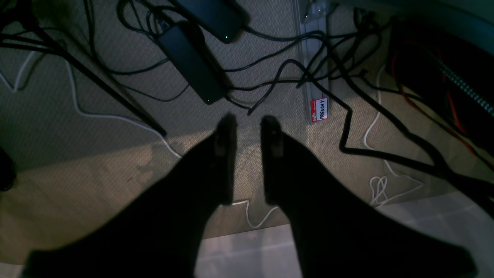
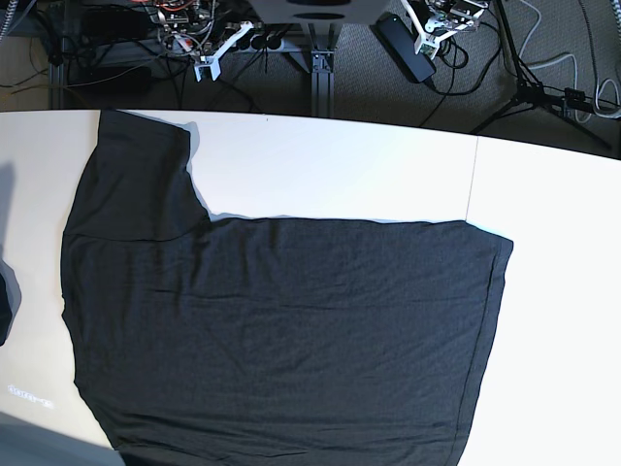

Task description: Fold the T-shirt properly

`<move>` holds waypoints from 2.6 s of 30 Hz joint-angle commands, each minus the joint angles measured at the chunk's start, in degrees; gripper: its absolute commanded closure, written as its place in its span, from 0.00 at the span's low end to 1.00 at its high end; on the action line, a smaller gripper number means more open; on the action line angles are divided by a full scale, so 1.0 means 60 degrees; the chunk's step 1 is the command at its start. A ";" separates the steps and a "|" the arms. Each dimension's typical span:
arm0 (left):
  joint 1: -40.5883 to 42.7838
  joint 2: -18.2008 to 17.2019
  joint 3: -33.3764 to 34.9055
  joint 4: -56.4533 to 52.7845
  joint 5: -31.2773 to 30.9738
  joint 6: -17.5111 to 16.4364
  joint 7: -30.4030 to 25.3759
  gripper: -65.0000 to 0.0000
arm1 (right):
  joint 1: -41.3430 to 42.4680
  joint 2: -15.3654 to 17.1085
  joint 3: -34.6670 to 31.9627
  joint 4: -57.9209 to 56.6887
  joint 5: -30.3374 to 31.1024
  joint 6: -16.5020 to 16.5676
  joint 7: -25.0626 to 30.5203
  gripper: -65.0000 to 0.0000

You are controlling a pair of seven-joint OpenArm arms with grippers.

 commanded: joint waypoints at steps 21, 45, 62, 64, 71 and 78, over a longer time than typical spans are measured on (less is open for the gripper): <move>0.2244 -0.1781 -0.0612 0.4280 -0.0372 -0.2160 -0.0933 0.77 | -0.1319 0.0419 0.0025 0.0630 0.0149 0.1031 0.0120 0.85; 0.7337 -0.2251 -0.5268 1.3577 -0.1311 -0.2597 -0.0076 0.76 | -0.7883 0.2047 0.0047 0.9708 0.4827 0.1723 0.0113 0.85; 0.8178 -0.2255 -0.6619 1.7759 -0.3450 -0.2641 0.2084 0.47 | -0.9337 0.2091 0.2696 1.5187 0.8856 0.1738 -0.1894 0.62; 0.8182 -0.2251 -0.6619 1.7759 -0.3450 -0.2641 0.2087 0.47 | -0.9063 0.2091 0.3078 1.5191 0.9180 0.1738 -0.2073 0.60; 0.8178 -0.2255 -0.6619 1.7755 -0.3446 -0.2641 0.2131 0.47 | -0.8113 0.2095 0.3872 1.5132 0.9537 0.1650 -0.2721 0.60; 0.8178 -0.2251 -0.6619 1.7759 -0.3468 -0.2637 0.2361 0.47 | -0.7424 0.2233 0.3905 1.4418 0.9530 0.1016 -0.2962 0.60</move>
